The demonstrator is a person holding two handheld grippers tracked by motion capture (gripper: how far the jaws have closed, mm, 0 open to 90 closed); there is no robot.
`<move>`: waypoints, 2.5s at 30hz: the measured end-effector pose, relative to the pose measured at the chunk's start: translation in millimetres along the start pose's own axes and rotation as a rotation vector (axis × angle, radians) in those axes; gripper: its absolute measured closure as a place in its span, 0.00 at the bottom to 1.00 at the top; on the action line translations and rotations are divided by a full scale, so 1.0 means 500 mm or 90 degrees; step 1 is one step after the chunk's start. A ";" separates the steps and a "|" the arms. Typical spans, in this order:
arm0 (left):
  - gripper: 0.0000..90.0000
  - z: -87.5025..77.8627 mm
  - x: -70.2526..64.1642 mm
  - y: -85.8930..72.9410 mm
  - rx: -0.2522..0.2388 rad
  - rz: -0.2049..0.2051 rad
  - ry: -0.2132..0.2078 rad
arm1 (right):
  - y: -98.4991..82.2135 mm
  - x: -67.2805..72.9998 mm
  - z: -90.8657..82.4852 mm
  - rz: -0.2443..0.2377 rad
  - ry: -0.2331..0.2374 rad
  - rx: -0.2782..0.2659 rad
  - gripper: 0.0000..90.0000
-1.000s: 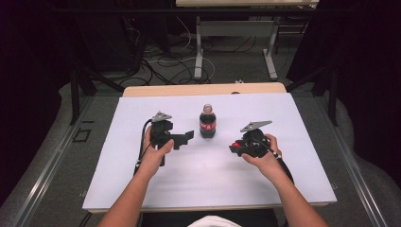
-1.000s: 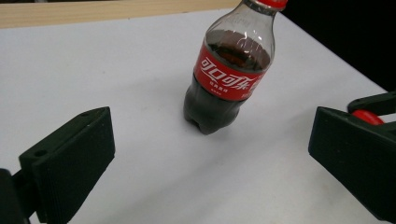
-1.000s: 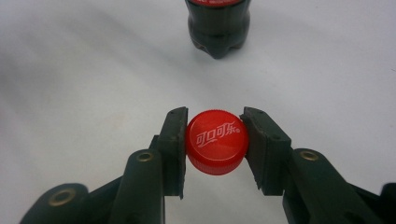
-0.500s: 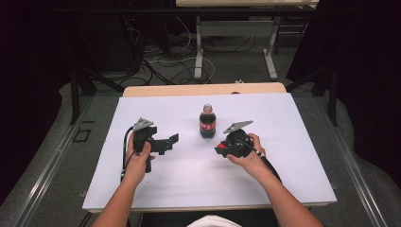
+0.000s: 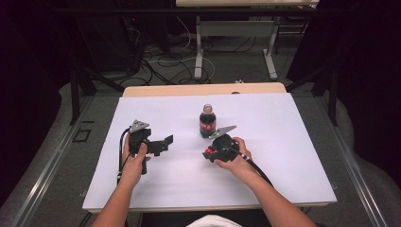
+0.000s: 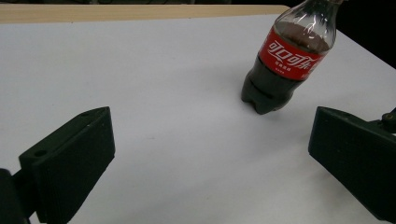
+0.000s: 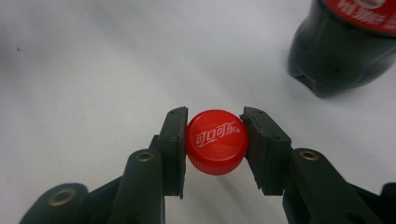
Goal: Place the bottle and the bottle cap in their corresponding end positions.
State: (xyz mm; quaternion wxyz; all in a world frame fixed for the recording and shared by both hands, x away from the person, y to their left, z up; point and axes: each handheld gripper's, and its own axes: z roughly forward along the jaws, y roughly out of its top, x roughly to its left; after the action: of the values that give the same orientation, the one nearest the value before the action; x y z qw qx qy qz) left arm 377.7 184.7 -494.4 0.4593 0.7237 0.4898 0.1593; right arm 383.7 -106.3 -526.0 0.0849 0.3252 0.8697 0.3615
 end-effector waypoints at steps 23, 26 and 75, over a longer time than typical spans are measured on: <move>0.01 -0.008 0.005 0.000 -0.016 -0.012 -0.006 | -0.056 0.030 0.024 -0.015 -0.011 0.027 0.67; 0.01 -0.008 0.004 0.000 -0.016 -0.012 -0.006 | -0.057 0.030 0.025 -0.014 -0.012 0.025 0.67; 0.01 -0.004 0.029 -0.009 -0.018 -0.045 0.020 | -0.073 -0.138 -0.195 0.165 -0.191 -0.131 0.05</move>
State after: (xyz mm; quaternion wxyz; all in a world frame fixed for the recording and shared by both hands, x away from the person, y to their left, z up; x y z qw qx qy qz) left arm 380.5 198.9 -500.2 0.4670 0.6967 0.5201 0.1614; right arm 381.3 -225.0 -486.4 0.1988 0.4737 0.7572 0.4035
